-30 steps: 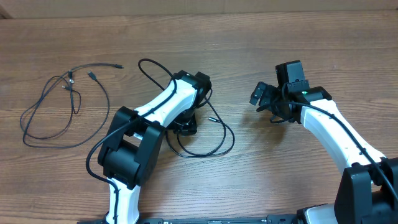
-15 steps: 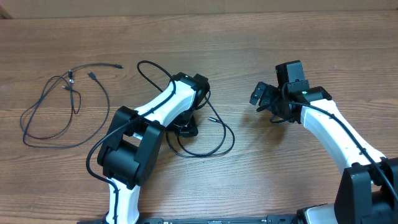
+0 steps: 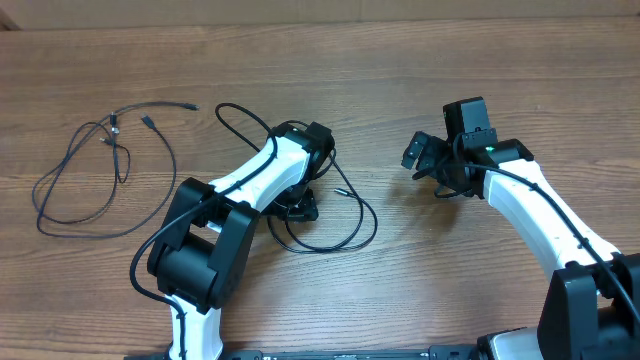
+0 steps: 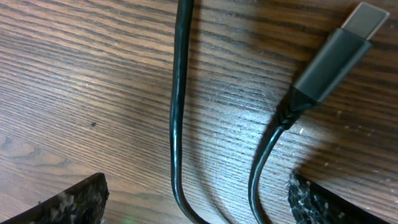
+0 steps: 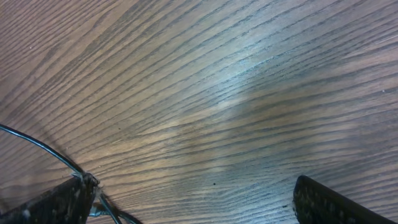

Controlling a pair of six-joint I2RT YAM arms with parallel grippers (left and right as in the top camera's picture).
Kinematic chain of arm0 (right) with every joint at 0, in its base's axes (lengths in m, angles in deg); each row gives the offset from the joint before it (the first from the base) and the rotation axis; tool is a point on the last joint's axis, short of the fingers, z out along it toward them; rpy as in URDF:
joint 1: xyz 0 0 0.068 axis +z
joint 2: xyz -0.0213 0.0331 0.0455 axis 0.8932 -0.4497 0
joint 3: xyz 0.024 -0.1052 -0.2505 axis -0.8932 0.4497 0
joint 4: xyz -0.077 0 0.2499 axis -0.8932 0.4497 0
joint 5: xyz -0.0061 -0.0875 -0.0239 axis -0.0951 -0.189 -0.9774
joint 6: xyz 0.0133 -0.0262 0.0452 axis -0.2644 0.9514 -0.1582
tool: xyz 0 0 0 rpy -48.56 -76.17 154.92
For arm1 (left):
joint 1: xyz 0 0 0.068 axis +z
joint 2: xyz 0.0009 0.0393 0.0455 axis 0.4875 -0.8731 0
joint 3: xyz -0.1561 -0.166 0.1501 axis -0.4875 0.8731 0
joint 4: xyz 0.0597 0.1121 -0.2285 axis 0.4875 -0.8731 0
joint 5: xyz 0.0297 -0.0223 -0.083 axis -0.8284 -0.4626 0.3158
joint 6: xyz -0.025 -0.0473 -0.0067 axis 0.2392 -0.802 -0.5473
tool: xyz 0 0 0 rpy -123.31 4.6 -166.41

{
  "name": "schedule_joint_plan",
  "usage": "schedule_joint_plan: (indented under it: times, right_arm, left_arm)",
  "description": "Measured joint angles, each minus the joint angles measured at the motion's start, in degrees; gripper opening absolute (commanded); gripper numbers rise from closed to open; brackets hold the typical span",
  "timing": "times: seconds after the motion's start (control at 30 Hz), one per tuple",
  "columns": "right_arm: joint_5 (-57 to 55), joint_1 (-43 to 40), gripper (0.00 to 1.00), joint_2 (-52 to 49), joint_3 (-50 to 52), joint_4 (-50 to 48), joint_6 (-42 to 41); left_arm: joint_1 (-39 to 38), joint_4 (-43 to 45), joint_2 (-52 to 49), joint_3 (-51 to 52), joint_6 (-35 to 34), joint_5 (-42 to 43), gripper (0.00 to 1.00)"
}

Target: Untangle cables

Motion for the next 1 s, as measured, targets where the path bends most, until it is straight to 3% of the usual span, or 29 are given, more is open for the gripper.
schedule_joint_plan:
  times: [0.2,0.47,1.0]
  right_arm:
    - [0.00,0.00,1.00,0.00,0.02,0.02,0.02]
    - [0.02,0.00,1.00,0.00,0.02,0.04,0.00]
    - [0.00,0.00,1.00,0.00,0.02,0.02,0.00]
  left_arm:
    - [0.02,-0.22,0.11,0.07,-0.02,-0.39,1.00]
    - [0.00,-0.11,0.20,0.17,0.00,-0.55,0.96]
    - [0.04,1.55,0.31,0.20,4.31,5.29,1.00]
